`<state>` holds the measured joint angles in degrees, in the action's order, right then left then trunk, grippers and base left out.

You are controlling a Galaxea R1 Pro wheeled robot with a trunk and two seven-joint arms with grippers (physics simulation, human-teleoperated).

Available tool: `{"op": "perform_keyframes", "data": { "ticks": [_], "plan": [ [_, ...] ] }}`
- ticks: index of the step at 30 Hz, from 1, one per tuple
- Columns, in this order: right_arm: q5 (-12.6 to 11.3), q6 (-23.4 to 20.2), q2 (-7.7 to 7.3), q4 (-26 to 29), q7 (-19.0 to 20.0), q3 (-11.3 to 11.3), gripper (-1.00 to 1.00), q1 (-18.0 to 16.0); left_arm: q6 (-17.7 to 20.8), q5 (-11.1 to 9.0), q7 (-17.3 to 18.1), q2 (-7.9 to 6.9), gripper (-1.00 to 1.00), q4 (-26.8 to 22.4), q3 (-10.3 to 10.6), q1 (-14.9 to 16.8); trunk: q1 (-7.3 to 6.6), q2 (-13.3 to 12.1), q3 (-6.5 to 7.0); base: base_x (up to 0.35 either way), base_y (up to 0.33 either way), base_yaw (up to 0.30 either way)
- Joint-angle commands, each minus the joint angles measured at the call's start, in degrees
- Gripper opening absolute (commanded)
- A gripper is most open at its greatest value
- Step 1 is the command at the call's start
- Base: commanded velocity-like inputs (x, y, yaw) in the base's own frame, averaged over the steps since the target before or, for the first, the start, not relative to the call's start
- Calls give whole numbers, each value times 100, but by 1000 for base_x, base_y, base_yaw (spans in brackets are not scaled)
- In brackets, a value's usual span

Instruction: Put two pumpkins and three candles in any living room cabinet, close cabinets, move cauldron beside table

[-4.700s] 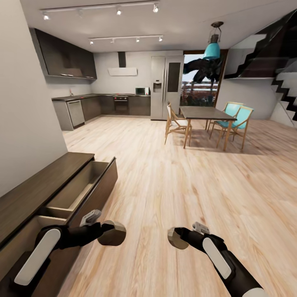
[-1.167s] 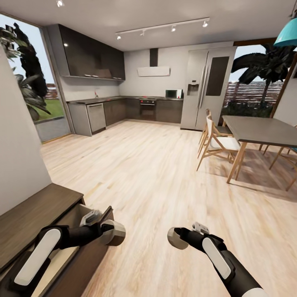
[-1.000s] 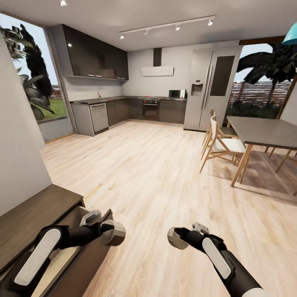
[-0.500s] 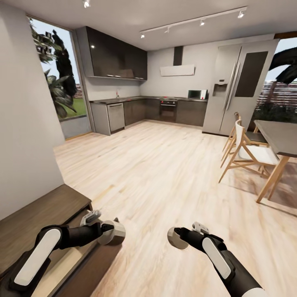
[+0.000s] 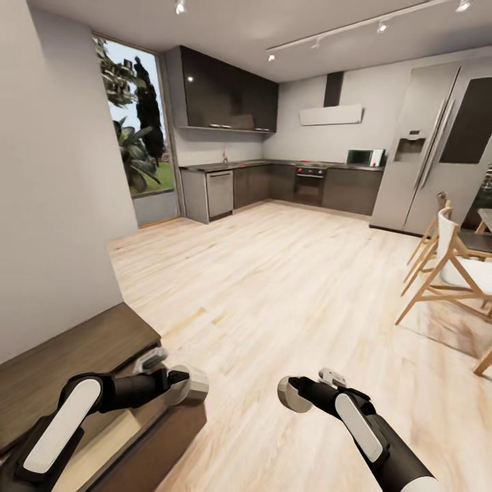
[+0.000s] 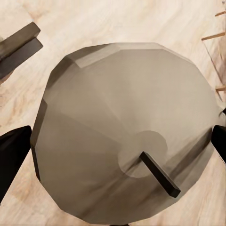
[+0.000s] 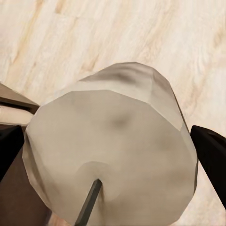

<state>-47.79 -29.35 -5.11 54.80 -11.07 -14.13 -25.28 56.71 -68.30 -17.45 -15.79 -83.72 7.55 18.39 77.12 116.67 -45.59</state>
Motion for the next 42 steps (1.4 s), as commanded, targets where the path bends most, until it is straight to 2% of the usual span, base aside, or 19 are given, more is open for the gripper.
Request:
{"op": "perform_keyframes", "data": {
  "ticks": [1, 9, 19, 37, 42],
  "plan": [
    [-72, 0, -8, 13, -53, -19, -100, -3, 7, -51, -65, -3, -100, -4, 10, 6, 2, 3, -6, 272, -85, 288],
    [-72, 0, -8, 13, -53, -21, -100, -3, 7, -51, -65, -3, -100, -4, 10, 6, 2, 3, -6, 245, -102, 288],
    [-72, 0, -8, 13, -53, -23, -100, -3, 7, -60, -57, 27, -100, -11, 14, 6, 2, 3, -6, 16, -11, 288],
    [17, -9, -16, 13, -68, -36, -100, -3, 7, -68, -57, 16, -100, -7, 10, 6, -394, -719, 317, 0, 0, 288],
    [26, -16, -16, 13, -95, -66, -100, -3, 12, -76, -46, 3, -100, -16, -4, 6, -394, -719, 317, 0, 0, 290]
  ]
}}
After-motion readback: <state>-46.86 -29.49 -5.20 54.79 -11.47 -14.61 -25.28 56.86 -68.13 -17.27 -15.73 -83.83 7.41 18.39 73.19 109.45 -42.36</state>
